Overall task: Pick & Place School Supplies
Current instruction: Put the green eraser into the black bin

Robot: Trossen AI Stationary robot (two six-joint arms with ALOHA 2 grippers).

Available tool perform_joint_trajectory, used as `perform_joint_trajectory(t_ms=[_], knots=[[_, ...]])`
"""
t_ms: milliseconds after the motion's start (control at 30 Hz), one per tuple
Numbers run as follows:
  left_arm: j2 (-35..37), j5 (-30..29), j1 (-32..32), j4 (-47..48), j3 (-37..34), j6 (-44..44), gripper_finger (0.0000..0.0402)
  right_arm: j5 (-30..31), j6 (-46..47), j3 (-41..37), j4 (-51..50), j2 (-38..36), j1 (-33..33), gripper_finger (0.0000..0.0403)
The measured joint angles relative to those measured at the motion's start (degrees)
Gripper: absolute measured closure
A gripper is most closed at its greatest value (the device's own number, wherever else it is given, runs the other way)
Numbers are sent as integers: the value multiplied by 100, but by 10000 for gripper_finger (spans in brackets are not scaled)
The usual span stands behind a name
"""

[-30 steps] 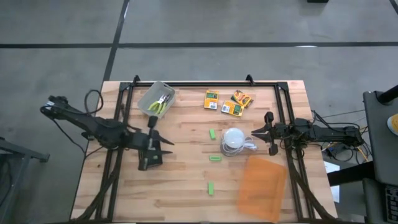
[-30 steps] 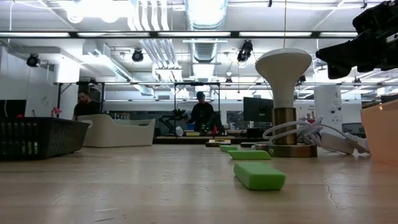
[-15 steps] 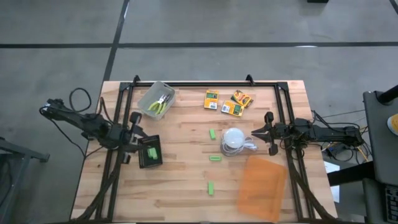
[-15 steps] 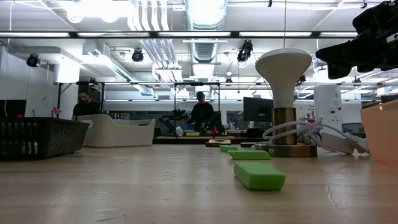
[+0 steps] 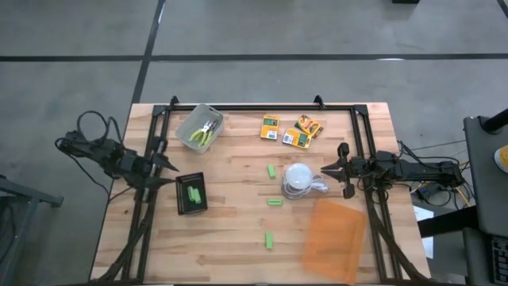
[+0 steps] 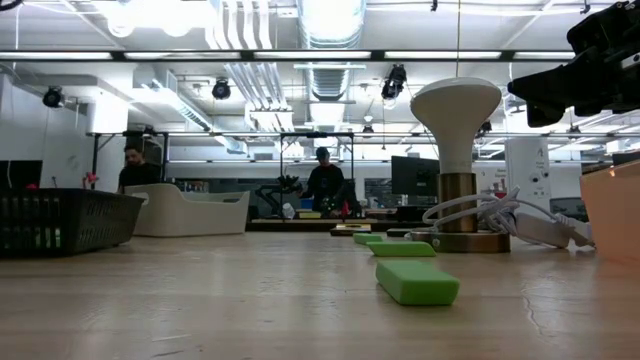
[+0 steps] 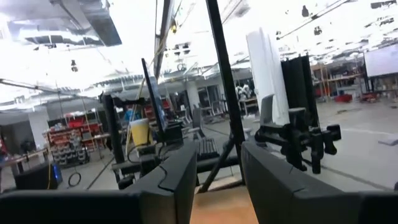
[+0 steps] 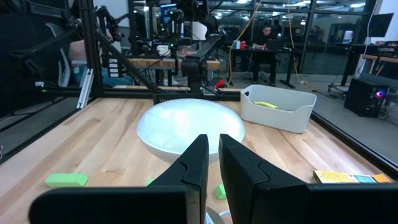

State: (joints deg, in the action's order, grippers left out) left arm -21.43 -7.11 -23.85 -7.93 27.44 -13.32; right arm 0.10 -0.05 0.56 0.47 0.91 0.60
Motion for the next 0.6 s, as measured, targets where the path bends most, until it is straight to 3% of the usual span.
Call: perform_joint_trajectory(t_ms=[600], knots=[[-66,-199,3,-4,-3,81,268,0,0,0,0,0,0,367]])
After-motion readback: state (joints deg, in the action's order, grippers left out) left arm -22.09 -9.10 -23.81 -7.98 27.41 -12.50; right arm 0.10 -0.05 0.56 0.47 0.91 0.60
